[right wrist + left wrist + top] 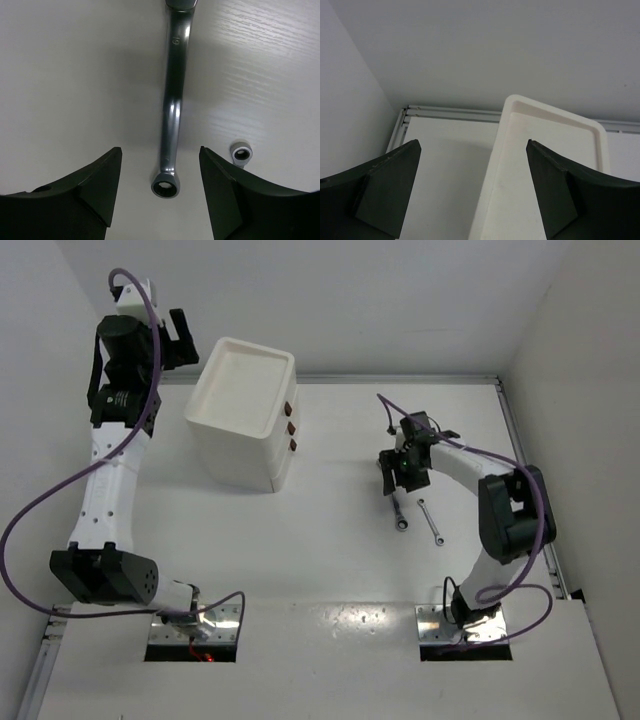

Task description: Sort the tools into containers

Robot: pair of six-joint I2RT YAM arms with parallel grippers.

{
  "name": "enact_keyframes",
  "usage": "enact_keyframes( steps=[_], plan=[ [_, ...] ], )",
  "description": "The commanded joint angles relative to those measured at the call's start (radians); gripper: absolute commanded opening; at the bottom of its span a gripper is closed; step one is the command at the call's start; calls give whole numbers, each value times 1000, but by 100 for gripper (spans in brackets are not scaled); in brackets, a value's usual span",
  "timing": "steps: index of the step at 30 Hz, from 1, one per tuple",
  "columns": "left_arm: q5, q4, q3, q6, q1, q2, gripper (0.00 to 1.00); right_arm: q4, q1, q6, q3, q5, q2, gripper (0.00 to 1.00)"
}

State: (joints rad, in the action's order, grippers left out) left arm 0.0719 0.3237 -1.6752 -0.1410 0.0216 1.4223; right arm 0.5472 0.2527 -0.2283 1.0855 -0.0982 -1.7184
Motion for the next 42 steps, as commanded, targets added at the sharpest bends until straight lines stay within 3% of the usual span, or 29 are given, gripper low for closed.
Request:
enact_keyframes(
  steps=[1,7,9,18,22,33,38,42],
  plan=[
    [20,-18,26,-2,12,-34,93,-27,7,-16,62,29,-76,64],
    [39,-18,71,-2,31,-72,94,-27,16,-25,132,66,-182,62],
    [39,-18,80,-2,31,-72,94,-27,16,-25,146,77,-219,56],
    [48,-18,89,7,49,-72,95,-18,68,-16,130,109,-254,0],
    [48,-18,111,7,58,-72,95,-30,89,-6,105,120,-224,0],
    [-4,-28,132,-23,58,-42,95,56,100,-85,220,-61,-72,0],
    [-35,-28,132,-42,58,-23,95,68,80,-157,252,-181,3,0],
    [-46,-28,132,-52,58,-14,96,79,59,-221,327,-367,34,0]
  ],
)
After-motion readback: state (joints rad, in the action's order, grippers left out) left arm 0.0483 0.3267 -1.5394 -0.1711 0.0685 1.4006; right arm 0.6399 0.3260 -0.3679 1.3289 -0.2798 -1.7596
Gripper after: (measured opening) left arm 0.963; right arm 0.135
